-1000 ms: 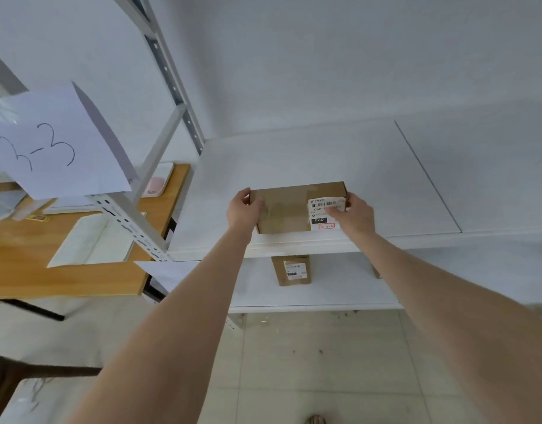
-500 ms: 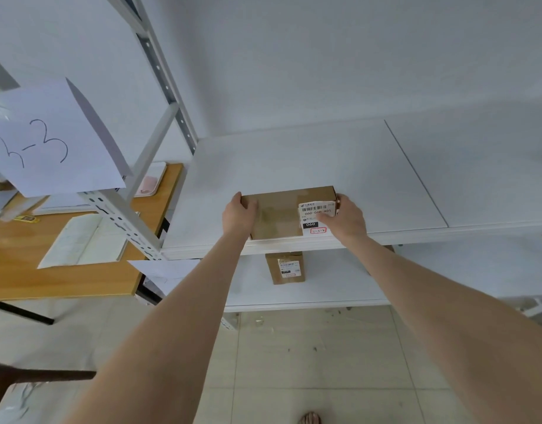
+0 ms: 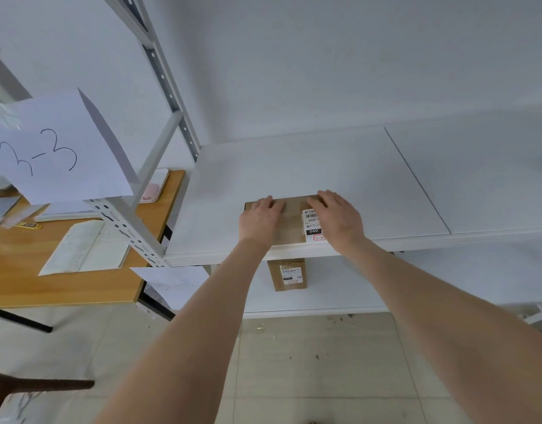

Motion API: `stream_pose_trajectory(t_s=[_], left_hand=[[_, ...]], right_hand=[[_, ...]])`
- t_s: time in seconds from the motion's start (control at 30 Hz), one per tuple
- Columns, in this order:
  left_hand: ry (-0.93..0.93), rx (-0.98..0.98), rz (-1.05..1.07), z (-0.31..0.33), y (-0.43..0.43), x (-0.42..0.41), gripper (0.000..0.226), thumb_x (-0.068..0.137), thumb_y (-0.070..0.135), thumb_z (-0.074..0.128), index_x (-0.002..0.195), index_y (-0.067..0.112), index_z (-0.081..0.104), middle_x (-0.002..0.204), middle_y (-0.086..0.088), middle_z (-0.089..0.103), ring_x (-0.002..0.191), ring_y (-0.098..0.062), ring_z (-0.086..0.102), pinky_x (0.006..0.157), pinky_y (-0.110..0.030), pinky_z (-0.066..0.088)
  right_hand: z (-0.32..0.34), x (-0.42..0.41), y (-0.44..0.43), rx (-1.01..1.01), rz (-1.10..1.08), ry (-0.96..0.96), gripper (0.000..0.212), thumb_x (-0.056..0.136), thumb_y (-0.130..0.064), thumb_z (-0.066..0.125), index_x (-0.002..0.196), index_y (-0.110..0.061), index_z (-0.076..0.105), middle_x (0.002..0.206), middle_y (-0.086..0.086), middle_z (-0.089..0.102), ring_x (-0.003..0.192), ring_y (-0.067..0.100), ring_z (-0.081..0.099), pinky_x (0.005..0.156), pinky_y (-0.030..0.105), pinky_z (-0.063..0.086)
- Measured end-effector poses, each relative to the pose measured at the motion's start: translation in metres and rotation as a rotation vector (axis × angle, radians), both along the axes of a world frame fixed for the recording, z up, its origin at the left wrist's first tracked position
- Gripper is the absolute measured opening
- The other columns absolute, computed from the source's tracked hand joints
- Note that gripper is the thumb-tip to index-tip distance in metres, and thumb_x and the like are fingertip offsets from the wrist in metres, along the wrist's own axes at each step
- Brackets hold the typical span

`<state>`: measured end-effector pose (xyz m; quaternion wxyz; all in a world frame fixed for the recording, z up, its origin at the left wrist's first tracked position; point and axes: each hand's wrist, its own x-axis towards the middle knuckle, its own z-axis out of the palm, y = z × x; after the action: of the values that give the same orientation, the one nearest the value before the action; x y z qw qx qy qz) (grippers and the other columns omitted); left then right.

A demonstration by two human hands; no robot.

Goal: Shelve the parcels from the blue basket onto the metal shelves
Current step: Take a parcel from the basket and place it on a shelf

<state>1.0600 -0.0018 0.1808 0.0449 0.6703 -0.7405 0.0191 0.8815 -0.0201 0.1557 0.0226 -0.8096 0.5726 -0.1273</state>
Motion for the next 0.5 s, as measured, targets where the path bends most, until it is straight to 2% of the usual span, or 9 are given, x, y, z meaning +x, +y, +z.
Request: stream_pose_trajectory(t_s=[0.1,0.17,0.3,0.5], left_hand=[[-0.053,-0.023,-0.006,-0.001,-0.003,0.0,0.059,0.089,0.007,0.051,0.142,0.028,0.036,0.136,-0.001,0.045,0.13,-0.022,0.038,0.099,-0.032,0.039],[-0.086,-0.023,-0.01,-0.001,-0.006,0.0,0.061,0.087,0.007,0.054,0.14,0.028,0.034,0.133,-0.002,0.047,0.128,-0.022,0.039,0.095,-0.032,0.041],[-0.104,0.015,-0.013,0.002,-0.009,-0.001,0.061,0.085,0.005,0.055,0.138,0.026,0.034,0.13,-0.007,0.045,0.119,-0.024,0.045,0.085,-0.033,0.045],[-0.132,0.033,-0.031,0.004,-0.021,0.0,0.066,0.084,0.002,0.056,0.139,0.027,0.032,0.13,-0.006,0.043,0.119,-0.023,0.045,0.081,-0.033,0.046]], right_hand=[[0.003,0.001,-0.001,-0.039,-0.024,0.048,0.058,0.087,-0.006,0.059,0.141,-0.019,0.042,0.143,0.005,0.04,0.135,0.024,0.034,0.104,0.031,0.032],[0.005,0.003,-0.003,-0.044,-0.025,0.088,0.058,0.083,-0.006,0.062,0.137,-0.02,0.045,0.136,0.004,0.043,0.127,0.024,0.039,0.097,0.03,0.034],[0.006,0.004,-0.007,-0.031,-0.027,0.119,0.058,0.082,-0.007,0.065,0.134,-0.021,0.046,0.133,0.004,0.044,0.123,0.024,0.042,0.094,0.03,0.036],[0.006,0.003,-0.015,-0.012,-0.041,0.112,0.054,0.085,-0.009,0.063,0.134,-0.021,0.046,0.135,0.003,0.043,0.124,0.022,0.041,0.092,0.029,0.037]])
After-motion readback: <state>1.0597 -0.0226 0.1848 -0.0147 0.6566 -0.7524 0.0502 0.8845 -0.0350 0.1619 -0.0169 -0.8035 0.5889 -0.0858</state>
